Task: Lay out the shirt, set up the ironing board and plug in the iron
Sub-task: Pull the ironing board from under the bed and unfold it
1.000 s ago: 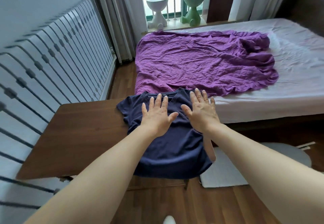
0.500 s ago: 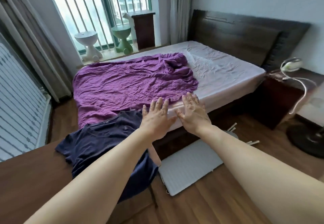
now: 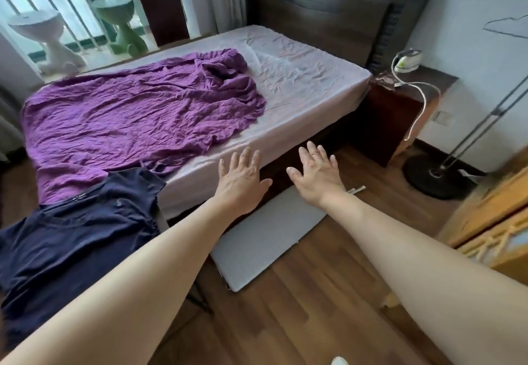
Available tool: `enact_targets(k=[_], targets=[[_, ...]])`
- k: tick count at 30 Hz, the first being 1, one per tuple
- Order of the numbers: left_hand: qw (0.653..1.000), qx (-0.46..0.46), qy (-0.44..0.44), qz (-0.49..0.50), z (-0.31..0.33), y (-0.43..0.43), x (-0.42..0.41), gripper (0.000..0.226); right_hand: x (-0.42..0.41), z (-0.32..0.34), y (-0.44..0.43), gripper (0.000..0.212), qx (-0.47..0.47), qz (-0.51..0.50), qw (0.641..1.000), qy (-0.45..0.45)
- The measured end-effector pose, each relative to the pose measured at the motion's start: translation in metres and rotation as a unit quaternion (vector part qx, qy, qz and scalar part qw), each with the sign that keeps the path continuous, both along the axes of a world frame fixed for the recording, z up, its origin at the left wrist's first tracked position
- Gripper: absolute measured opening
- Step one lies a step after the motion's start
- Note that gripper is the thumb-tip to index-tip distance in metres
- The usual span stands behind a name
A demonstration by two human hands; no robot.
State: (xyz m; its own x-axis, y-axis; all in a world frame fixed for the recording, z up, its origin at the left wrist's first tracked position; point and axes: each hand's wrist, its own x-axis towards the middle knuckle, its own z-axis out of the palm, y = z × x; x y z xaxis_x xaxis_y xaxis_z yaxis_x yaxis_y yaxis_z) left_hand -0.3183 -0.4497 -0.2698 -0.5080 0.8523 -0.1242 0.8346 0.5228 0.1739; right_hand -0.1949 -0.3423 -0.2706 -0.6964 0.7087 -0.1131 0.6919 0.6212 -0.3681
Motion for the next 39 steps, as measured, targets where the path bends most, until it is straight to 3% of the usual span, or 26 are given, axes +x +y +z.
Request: enact_targets(k=[10,19,25,32,39], targets=[[0.994,-0.051,-0.041,0.088,-0.063,0.061,0.045,0.068,0.013,-0.076,0.084,0.063,-0.044,0.086,0.993,-0.072],[0.986,-0.092,-0.035,0.133,-0.119,0.088,-0.012,0.065,-0.056,-0.130,0.117,0.061,-0.063,0.150,0.982,-0.094],[0.984,-0.101,-0.036,0.143,-0.191,0.128,-0.055,0.064,-0.110,-0.197,0.153,0.061,-0.064,0.181,0.977,-0.095],[0.974,-0.123,-0.032,0.186,-0.343,0.156,-0.088,0.063,-0.146,-0.348,0.196,0.059,-0.076,0.231,0.958,-0.151],[0.964,-0.186,-0.018,0.190,-0.548,0.165,-0.081,0.062,-0.136,-0.567,0.223,0.060,-0.109,0.256,0.939,-0.202]])
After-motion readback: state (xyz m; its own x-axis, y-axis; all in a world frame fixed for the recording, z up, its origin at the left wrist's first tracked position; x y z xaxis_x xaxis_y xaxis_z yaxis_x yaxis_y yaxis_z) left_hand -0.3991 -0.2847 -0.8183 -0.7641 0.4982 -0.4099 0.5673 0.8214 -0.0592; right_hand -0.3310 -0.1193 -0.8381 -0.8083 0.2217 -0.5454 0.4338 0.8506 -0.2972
